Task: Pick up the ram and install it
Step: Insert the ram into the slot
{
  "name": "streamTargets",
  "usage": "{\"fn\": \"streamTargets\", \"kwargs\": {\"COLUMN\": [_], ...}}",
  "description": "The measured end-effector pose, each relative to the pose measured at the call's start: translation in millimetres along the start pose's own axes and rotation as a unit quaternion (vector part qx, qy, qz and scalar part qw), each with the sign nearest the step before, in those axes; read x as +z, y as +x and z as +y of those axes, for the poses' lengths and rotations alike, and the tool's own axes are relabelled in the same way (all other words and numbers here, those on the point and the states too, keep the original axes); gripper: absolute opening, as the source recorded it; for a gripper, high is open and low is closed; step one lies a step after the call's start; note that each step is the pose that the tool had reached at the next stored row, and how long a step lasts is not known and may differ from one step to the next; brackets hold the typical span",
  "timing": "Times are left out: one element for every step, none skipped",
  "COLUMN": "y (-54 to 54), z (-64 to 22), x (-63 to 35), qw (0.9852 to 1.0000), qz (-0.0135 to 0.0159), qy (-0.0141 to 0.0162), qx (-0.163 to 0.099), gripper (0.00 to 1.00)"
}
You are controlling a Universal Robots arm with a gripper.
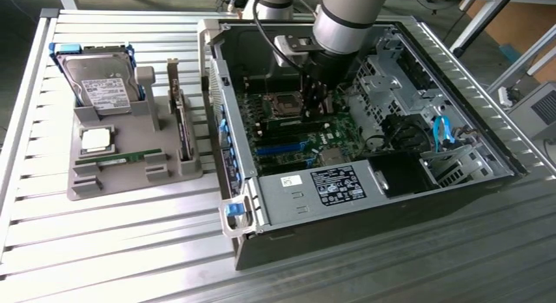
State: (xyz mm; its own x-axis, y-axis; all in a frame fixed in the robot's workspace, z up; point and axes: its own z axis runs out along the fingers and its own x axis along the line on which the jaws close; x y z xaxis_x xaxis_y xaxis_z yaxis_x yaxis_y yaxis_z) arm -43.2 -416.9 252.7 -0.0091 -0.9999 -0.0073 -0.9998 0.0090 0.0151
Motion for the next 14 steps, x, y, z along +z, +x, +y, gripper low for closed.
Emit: {"fn": "streamTargets", "kwargs": {"y": [0.4,0.4,0.5,0.5,0.5,0.5,0.5,0.5,0.2,-0.6,-1.3,-1.8,-2.6,-4.2], "z": [0.0,0.1,0.5,0.5,0.6,0.6,0.5,0.5,0.6,1.0,1.0,1.0,1.1,1.2], "x": [0.0,0.1,0.6,1.1,1.4,1.6,1.8,1.8,2.0,2.1,2.4,3.1,4.0,4.5], "qw": [1.0000,1.0000,1.0000,1.0000,1.0000,0.9999,0.9998,0.9998,0.9998,0.9998,0.9998,0.9998,0.9998,0.9998], "qz": [0.0000,0.0000,0.0000,0.0004,0.0035,0.0139,0.0185,0.0186,0.0186,0.0186,0.0186,0.0185,0.0186,0.0186], "qy": [0.0000,0.0000,0.0000,0.0000,0.0000,0.0001,0.0002,0.0002,0.0002,0.0001,0.0002,0.0002,0.0002,0.0002], "qx": [0.000,0.000,0.000,0.000,0.000,0.000,0.000,0.000,0.000,0.000,0.000,0.000,0.000,0.000], "gripper": [0.13,0.13,0.13,0.13,0.13,0.13,0.13,0.13,0.13,0.13,0.13,0.13,0.13,0.13]}}
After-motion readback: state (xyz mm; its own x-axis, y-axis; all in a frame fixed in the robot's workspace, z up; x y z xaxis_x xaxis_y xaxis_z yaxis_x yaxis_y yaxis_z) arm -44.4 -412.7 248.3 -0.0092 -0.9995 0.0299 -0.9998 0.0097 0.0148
